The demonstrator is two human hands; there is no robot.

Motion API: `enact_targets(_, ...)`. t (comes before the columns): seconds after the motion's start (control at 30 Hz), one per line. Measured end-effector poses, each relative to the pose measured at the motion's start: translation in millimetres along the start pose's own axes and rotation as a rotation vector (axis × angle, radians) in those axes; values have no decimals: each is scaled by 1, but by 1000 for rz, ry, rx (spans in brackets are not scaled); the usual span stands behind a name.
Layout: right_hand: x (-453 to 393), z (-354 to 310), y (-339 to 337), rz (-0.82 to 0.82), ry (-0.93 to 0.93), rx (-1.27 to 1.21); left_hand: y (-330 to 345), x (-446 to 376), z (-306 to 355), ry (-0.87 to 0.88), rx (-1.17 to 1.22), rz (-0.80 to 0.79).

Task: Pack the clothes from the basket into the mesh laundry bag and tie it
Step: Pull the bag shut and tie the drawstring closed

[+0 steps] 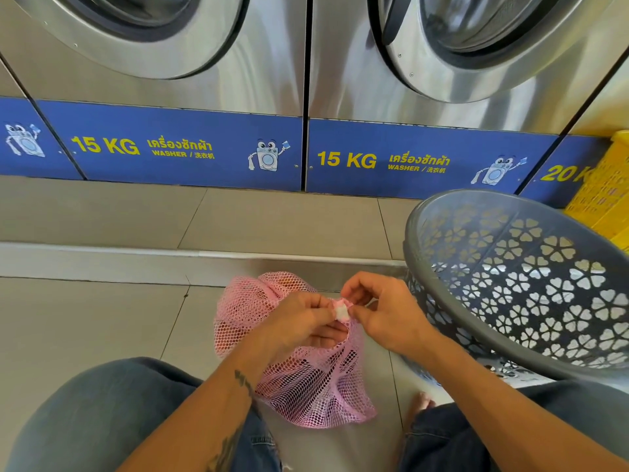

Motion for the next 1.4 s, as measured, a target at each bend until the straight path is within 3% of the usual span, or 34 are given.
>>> enact_targets(0.47,4,-2,7,25,-52,51,8,-1,-8,98,-41,119)
enact_targets(0.73,2,0,6,36,22,49,7,-5,-9,75,73,91)
enact_targets(1.23,0,6,8,114,95,-3,7,-4,-11,149,16,162)
enact_targets(1.4,-1,3,9,15,85,-25,5,-5,-8,150,-108,231)
Point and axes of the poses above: each hand's wrist, its own x-axis away from the middle knuckle, its own y-axis out of the palm, z = x × y, the point moved 1 cm from there along -x, towards the middle knuckle, and after that the axes turned 7 degrees about z, right-handed, at the moved point
